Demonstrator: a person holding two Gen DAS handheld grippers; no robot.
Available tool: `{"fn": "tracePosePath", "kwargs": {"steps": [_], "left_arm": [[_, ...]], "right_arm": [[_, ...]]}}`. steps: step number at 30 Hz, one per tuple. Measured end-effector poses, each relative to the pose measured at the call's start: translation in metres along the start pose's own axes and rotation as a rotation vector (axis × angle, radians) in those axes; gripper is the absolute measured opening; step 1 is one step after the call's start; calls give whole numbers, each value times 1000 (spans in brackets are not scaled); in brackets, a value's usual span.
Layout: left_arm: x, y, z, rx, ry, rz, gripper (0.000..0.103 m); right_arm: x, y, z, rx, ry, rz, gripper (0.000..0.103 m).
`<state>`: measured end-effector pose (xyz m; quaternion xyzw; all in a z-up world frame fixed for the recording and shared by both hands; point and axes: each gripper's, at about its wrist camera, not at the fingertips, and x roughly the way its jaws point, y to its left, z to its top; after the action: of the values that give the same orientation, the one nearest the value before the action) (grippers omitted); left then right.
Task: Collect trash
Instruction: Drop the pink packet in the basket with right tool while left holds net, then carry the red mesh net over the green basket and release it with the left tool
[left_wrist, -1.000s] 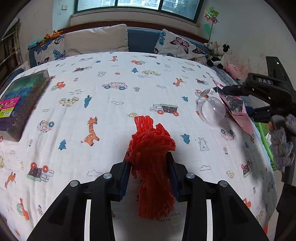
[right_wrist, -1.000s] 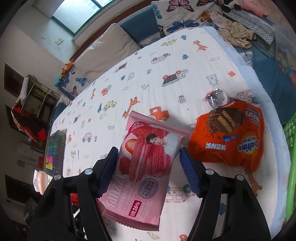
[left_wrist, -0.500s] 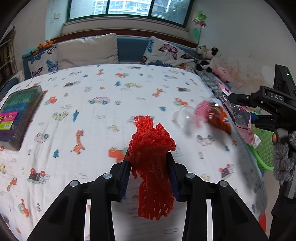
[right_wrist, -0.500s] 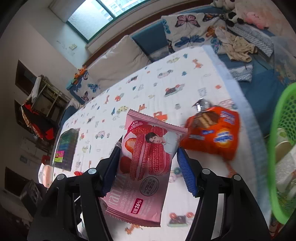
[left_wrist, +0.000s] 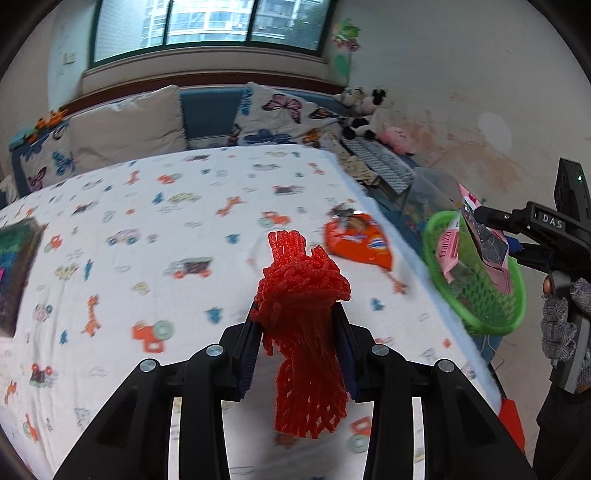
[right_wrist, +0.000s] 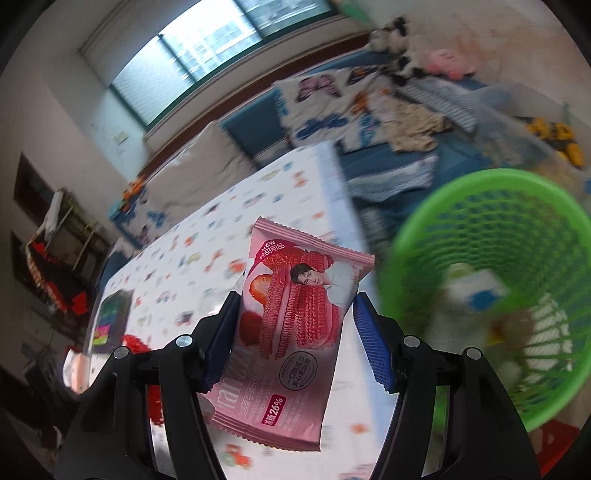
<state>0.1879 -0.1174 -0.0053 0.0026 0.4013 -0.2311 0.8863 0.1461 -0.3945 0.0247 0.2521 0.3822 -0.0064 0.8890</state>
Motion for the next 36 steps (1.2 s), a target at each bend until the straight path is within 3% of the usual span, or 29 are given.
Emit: {"fn": "tracePosePath", "kwargs": {"steps": [7, 14, 25, 36], "left_arm": [[6, -43, 14, 62, -5, -47, 37], [13, -84, 29, 134, -13, -74, 37], [25, -131, 43, 201, -8, -116, 37], [45, -190, 49, 273, 17, -212, 37]], "right_arm": [[-25, -69, 6, 53, -56, -147, 64], [-25, -111, 1, 82, -72, -254, 64], [-25, -149, -1, 143, -82, -277, 73], [-55, -146, -6, 120, -121, -262, 74]]}}
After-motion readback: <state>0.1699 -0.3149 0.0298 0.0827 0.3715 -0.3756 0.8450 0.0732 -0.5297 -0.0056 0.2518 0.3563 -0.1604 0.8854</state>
